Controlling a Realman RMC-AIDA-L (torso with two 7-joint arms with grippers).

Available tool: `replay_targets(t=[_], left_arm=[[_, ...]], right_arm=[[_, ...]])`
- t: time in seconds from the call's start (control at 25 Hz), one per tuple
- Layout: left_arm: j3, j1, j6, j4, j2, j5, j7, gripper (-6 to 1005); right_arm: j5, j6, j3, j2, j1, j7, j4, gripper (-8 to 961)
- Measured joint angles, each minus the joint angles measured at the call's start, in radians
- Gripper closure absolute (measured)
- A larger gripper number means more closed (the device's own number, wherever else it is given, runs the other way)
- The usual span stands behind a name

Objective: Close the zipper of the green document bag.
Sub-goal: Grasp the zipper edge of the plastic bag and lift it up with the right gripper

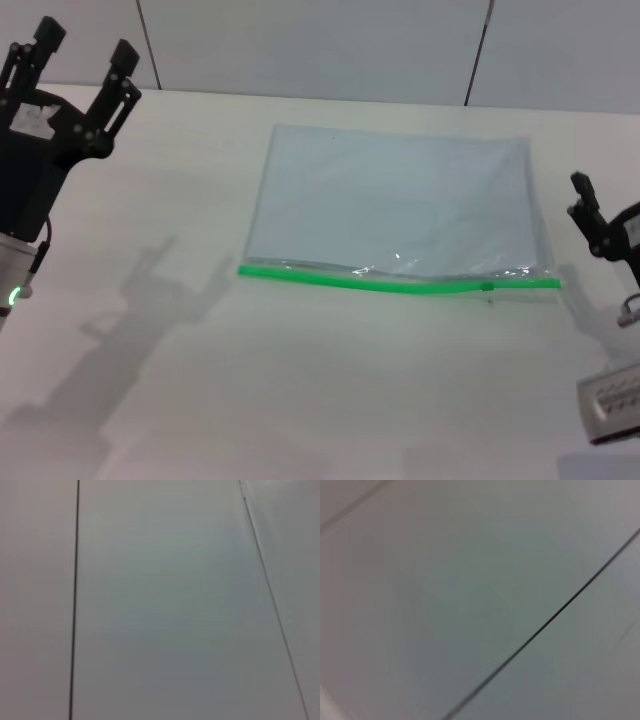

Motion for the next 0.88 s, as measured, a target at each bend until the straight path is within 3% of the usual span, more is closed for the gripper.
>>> replay_targets(t=[0.32, 0.88], left_arm=[[-0.003, 0.017, -0.005, 0.011, 0.003, -0.026, 0.003, 205], [-0.002, 0.016, -0.005, 0.012, 0.003, -0.027, 0.003, 205]], right_arm=[[0.006, 0.163, 0.000, 0.000, -0.007, -0.275, -0.003, 106], [0.075, 0.322, 0.009, -0.003, 0.012, -0.336, 0.019, 111]])
